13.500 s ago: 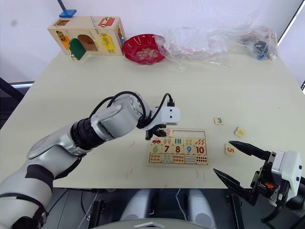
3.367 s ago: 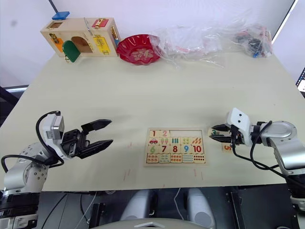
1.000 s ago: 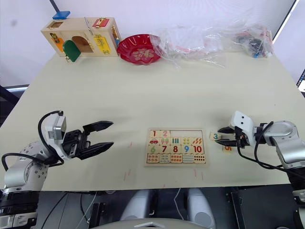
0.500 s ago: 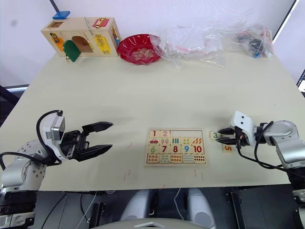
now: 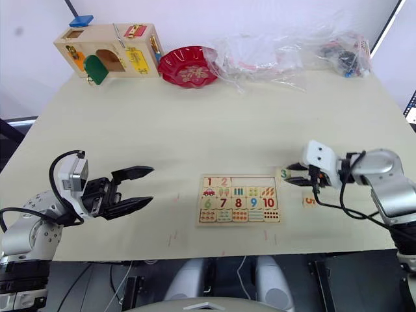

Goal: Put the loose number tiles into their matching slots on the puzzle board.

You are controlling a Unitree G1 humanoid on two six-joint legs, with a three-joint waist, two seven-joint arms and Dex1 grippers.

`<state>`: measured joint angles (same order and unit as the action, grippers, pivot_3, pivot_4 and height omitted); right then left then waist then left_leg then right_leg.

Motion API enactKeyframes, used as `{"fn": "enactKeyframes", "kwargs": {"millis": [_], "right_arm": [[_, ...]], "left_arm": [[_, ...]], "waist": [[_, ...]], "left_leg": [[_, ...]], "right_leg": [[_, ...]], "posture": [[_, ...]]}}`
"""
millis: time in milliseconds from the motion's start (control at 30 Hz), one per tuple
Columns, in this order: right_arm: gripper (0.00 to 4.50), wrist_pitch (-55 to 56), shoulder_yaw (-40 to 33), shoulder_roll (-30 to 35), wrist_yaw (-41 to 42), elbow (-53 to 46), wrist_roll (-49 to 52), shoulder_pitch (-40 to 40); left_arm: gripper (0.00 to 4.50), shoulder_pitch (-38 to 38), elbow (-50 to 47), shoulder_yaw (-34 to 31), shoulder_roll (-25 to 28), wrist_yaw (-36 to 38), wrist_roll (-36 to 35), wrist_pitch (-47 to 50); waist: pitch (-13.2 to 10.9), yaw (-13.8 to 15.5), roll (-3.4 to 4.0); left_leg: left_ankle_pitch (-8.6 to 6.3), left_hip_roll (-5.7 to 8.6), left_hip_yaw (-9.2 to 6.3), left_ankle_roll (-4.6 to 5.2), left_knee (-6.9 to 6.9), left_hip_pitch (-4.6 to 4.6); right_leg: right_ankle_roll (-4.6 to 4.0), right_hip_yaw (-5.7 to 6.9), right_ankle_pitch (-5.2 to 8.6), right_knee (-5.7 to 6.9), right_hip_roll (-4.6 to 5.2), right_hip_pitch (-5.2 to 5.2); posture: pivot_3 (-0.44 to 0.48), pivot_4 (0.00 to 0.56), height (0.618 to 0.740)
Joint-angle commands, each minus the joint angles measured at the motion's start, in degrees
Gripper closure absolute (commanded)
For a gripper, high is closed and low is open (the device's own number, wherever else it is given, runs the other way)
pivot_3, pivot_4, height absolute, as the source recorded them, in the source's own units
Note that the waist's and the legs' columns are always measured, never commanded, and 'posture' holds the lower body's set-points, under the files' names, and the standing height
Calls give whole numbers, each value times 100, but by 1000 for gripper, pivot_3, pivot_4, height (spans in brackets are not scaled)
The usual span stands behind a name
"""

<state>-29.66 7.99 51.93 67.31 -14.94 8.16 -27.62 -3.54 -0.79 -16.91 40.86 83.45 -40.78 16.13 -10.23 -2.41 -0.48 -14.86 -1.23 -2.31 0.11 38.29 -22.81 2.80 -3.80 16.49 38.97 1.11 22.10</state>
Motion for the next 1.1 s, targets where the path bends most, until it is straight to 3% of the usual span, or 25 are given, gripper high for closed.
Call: {"fn": "enactKeyframes", "kwargs": {"millis": [33, 267, 433, 567, 1100], "right_arm": [[3577, -1695, 794, 53, -113, -1100, -255, -981], [3577, -3695, 2415, -460, -130, -1417, -158, -2702], [3577, -4119, 3306, -716, -387, -1266, -268, -3173], [3577, -4165, 3813, -826, -512, -1038, -298, -3382], [3577, -4218, 4251, -1182, -848, -371, -315, -3547]], "left_arm": [[0, 11, -115, -171, 95, -1, -99, -35], [0, 16, -61, -193, 77, 0, -48, -104], [0, 47, -34, -222, 86, 21, -36, -148], [0, 41, 21, -240, 106, 59, -19, -199], [0, 77, 139, -227, 210, 217, -10, -328]], "waist": [[0, 6, 0], [0, 39, -7], [2, 33, -10], [2, 25, -10], [2, 6, -10]], "left_leg": [[0, 0, -3, 0, 0, -3], [0, 19, -9, 0, -7, -26], [1, 24, -30, -1, 7, -108], [1, 32, -34, -1, 3, -109], [1, 37, -41, -1, 3, -108]], "right_leg": [[-1, 2, 0, 0, 1, 2], [-2, 18, 0, -8, 54, 21], [-3, 75, -4, 5, 77, 98], [-4, 116, -4, 2, 98, 101], [-6, 130, -5, 8, 84, 100]], "posture": [[0, 150, 740], [0, 150, 740], [0, 150, 740], [0, 150, 740], [0, 150, 740]]}}
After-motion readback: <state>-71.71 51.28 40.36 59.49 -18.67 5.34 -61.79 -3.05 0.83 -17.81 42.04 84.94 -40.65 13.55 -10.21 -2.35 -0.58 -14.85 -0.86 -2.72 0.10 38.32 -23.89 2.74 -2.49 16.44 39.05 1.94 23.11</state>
